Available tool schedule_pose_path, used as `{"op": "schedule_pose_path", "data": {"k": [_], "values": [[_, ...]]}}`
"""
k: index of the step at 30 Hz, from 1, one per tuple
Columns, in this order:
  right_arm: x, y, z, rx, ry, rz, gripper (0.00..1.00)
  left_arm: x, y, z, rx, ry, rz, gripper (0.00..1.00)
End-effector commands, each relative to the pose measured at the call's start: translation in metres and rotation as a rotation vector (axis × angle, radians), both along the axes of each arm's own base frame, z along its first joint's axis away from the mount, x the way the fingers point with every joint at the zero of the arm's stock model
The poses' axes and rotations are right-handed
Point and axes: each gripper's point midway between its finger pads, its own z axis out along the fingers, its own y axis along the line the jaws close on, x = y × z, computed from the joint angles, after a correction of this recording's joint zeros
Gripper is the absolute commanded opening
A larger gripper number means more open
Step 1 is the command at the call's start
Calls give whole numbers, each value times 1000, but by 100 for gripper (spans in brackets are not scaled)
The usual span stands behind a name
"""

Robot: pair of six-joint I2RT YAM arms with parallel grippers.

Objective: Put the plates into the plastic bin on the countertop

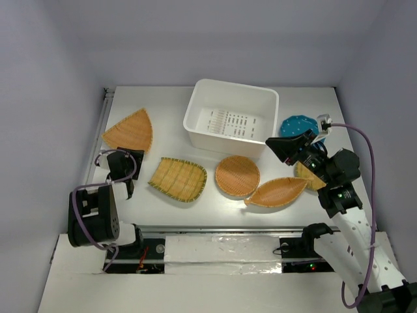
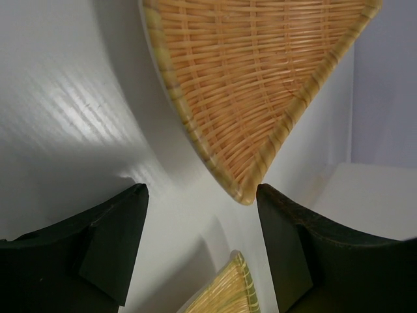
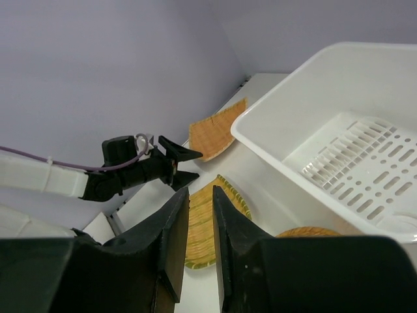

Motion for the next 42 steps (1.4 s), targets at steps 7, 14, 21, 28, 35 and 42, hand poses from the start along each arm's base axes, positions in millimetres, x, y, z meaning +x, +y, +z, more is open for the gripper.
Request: {"op": "schedule_pose_path", "data": {"k": [7, 14, 21, 28, 35, 42], "values": [[-3, 6, 8, 9, -56, 25, 27, 45, 13, 26, -16, -143, 54, 60], [-2, 5, 7, 14, -53, 22, 27, 66, -4, 4, -176, -137, 17, 29], [0, 4, 5, 9, -47, 10, 27, 66, -8, 10, -216, -229, 14, 0], [2, 6, 3, 10, -42, 23, 27, 48, 2, 109, -81, -494, 27, 0], [-7, 15, 6, -4, -64, 71, 18, 7, -24, 233, 101, -734, -44, 0], [-2, 39, -9, -54, 18, 90, 0, -17, -110, 328, 198, -860, -349, 0]]}}
